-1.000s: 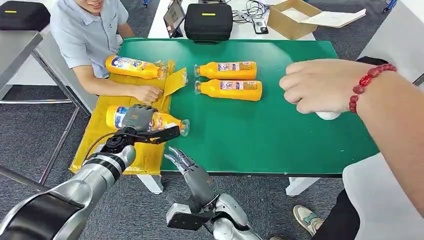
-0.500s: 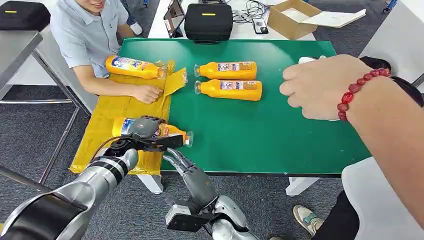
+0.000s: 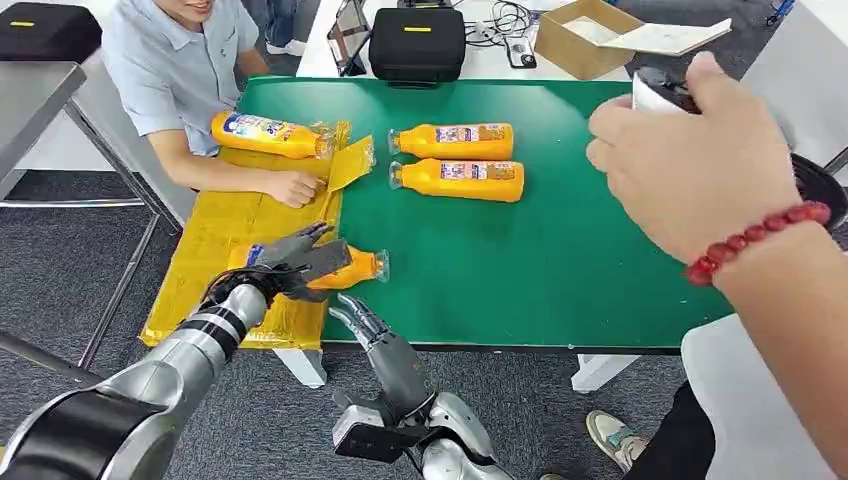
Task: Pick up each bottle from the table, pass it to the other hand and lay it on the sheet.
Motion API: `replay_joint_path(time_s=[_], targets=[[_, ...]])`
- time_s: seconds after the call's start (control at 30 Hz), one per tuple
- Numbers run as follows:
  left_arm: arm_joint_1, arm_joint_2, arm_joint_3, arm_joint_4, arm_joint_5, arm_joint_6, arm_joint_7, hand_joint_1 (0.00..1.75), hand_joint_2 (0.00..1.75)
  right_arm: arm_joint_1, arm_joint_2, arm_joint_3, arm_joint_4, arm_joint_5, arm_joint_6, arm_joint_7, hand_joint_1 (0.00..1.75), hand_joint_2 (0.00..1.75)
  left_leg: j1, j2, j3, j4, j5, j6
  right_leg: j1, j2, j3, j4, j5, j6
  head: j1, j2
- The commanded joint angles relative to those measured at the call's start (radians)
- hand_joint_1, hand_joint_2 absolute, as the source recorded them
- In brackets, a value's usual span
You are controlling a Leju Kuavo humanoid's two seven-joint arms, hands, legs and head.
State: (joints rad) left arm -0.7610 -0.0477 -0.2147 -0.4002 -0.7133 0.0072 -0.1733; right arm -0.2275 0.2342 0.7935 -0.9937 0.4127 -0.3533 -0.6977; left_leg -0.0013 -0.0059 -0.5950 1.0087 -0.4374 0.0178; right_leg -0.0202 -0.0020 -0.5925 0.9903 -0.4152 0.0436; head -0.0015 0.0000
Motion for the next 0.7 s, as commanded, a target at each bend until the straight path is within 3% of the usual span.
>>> replay_joint_path(time_s=[0.03,0.13,0.33,0.37,0.53,0.7], targets=[[0.065,0.0,0.191,-0.101,0.22,-0.058,-0.182,0.0,1.75,-0.025,-0.037,0.052,0.027,-0.014,-0.019,0.0,0.0,0.0,0.001,0.002,0.003,0.0,-0.001,-0.001,0.001,0.002,0.003,-0.001,0.0,-0.002,0.0,0.0],[0.166,-0.009,0.274,-0.286,0.467,-0.137,-0.235,0.0,1.75,-0.008,-0.052,0.051,0.008,-0.011,-0.04,0.0,0.0,0.0,0.001,0.003,0.004,-0.001,-0.002,-0.001,0.002,0.002,0.004,-0.002,-0.001,-0.002,0.0,0.0],[0.337,-0.003,0.25,-0.57,0.712,-0.164,-0.201,0.0,1.75,0.019,-0.082,0.062,-0.047,-0.021,-0.067,0.0,0.0,0.0,0.002,0.003,0.005,-0.001,-0.002,-0.001,0.002,0.003,0.004,-0.002,-0.001,-0.002,0.0,0.0],[0.367,0.0,0.234,-0.616,0.74,-0.154,-0.202,0.0,1.75,0.025,-0.088,0.064,-0.058,-0.025,-0.072,0.0,0.0,1.75,0.001,0.003,0.003,-0.001,-0.001,-0.001,0.001,0.002,0.002,-0.001,0.0,-0.001,0.0,0.0],[0.384,-0.002,0.223,-0.641,0.762,-0.138,-0.202,0.0,1.75,0.031,-0.092,0.061,-0.07,-0.029,-0.072,0.0,0.0,1.75,0.001,0.001,0.002,0.0,-0.001,-0.001,0.001,0.001,0.002,-0.001,-0.001,-0.001,0.0,0.0],[0.529,-0.002,0.169,-0.845,0.818,-0.07,-0.216,0.0,1.75,0.1,-0.162,-0.037,-0.17,0.045,-0.177,0.01,0.0,1.75,0.002,0.001,0.004,0.0,-0.002,-0.001,0.002,0.001,0.004,-0.002,-0.001,-0.002,0.0,0.0]])
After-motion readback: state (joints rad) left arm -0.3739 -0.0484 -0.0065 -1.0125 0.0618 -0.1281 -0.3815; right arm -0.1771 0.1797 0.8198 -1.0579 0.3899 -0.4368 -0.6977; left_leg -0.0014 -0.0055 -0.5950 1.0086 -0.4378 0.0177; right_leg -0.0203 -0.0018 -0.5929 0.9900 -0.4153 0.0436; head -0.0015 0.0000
